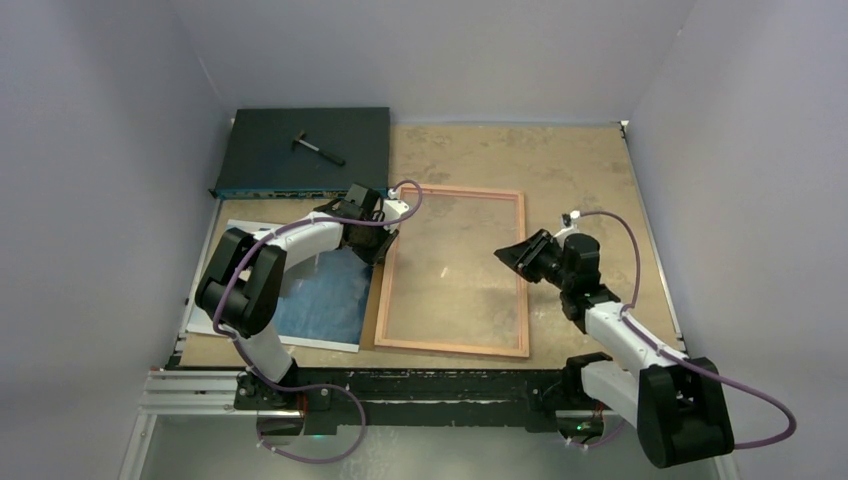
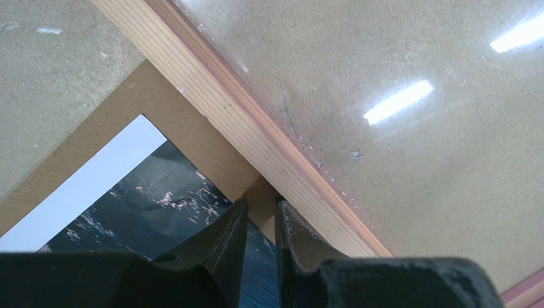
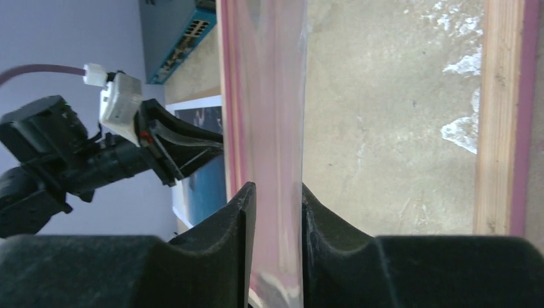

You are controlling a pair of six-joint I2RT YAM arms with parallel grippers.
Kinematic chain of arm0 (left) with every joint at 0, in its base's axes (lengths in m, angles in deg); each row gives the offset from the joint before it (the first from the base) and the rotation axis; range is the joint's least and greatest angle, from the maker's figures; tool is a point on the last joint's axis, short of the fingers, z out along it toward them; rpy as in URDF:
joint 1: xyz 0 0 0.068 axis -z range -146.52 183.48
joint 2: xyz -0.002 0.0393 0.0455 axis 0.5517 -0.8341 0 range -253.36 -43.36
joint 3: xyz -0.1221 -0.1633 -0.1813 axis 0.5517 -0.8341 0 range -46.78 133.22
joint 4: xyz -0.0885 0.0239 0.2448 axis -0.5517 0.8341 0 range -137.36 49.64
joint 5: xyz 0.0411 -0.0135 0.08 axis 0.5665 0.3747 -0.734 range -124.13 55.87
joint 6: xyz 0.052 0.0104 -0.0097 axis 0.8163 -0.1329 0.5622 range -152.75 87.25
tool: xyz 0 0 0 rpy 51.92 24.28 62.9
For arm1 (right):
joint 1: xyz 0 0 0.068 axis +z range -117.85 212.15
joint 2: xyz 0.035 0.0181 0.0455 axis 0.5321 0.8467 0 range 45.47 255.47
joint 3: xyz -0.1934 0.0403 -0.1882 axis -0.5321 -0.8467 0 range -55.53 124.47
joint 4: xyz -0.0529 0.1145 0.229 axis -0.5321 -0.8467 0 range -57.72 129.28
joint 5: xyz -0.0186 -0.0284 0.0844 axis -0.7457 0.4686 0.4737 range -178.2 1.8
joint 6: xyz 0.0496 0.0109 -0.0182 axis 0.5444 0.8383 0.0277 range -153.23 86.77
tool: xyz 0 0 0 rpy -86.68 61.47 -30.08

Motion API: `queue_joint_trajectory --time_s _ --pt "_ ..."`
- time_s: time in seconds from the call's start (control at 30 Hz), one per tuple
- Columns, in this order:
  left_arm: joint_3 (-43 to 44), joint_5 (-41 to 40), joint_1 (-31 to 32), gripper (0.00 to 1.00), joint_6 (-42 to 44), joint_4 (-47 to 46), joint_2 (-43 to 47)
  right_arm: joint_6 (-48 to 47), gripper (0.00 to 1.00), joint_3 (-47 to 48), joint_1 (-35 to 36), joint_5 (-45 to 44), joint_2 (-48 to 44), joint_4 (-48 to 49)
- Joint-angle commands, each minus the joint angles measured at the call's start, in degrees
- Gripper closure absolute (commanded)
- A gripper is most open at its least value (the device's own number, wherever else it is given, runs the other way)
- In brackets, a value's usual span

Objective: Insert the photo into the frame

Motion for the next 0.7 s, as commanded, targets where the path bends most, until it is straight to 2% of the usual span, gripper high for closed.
queue_joint_trajectory --time_s 0.0,0.17,0.37,0.5,0.67 --pt "1.0 2.17 0.29 0.8 -0.34 1.66 -0.95 -4.81 0.66 2.55 0.33 -0.79 1.24 -1.64" --pt "1.15 2.21 0.28 0.8 -0.42 1.67 -1.09 -8.15 0.52 4.92 0.75 -1.27 3.15 -3.52" --pt "1.36 2.13 0.2 0.8 -0.42 1.85 -1.13 -14.83 0.39 11.31 1.97 -4.28 5.88 -12.04" --pt "1.39 2.34 0.15 0.81 -0.46 1.91 -1.26 -14.02 0.37 11.07 2.17 -3.15 5.84 -12.28" --pt "1.14 2.65 0.19 0.81 -0.25 1.97 -1.42 -6.53 0.4 8.2 2.26 2.81 4.62 -5.61"
